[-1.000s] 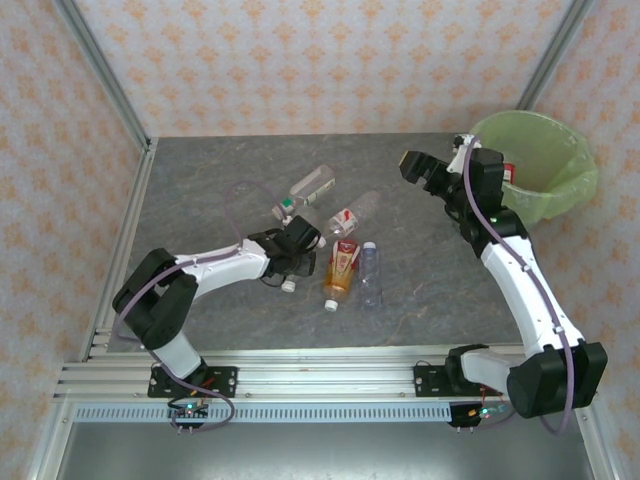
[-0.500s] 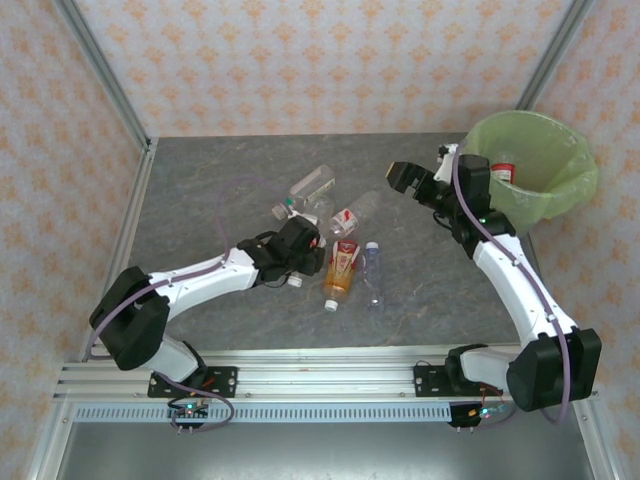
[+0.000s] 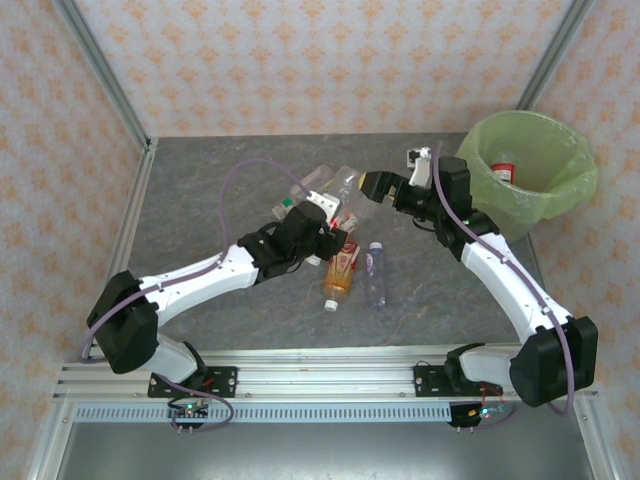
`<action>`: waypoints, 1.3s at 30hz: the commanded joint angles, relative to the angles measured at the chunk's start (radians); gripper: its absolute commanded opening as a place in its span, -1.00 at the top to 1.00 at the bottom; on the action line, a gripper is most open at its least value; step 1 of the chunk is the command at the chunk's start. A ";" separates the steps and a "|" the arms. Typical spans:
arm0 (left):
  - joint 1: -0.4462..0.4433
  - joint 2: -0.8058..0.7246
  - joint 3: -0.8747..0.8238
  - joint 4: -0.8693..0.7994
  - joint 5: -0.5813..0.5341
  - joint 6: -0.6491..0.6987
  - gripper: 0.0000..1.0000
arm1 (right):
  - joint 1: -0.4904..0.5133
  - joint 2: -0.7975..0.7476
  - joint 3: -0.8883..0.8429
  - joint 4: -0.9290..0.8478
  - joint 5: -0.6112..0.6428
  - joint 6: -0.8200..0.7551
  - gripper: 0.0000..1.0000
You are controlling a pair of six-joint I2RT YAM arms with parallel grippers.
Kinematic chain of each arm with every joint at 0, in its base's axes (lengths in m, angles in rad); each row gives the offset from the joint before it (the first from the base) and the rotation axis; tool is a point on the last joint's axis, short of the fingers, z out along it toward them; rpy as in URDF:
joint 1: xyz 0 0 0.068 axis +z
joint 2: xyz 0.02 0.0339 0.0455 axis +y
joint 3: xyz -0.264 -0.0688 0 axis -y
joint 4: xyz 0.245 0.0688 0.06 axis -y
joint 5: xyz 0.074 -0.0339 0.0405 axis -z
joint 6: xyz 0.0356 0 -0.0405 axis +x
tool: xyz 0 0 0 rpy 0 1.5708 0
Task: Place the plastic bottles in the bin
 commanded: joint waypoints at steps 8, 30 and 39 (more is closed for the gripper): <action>0.012 0.069 0.105 0.143 0.039 0.065 0.00 | 0.008 0.047 -0.008 0.166 -0.093 0.078 -0.98; 0.016 0.078 0.126 0.173 0.206 0.033 -0.01 | 0.022 0.140 -0.011 0.423 0.052 0.251 -0.55; 0.067 0.095 0.124 0.174 0.252 -0.064 -0.48 | 0.022 0.065 -0.061 0.397 0.119 0.195 -0.06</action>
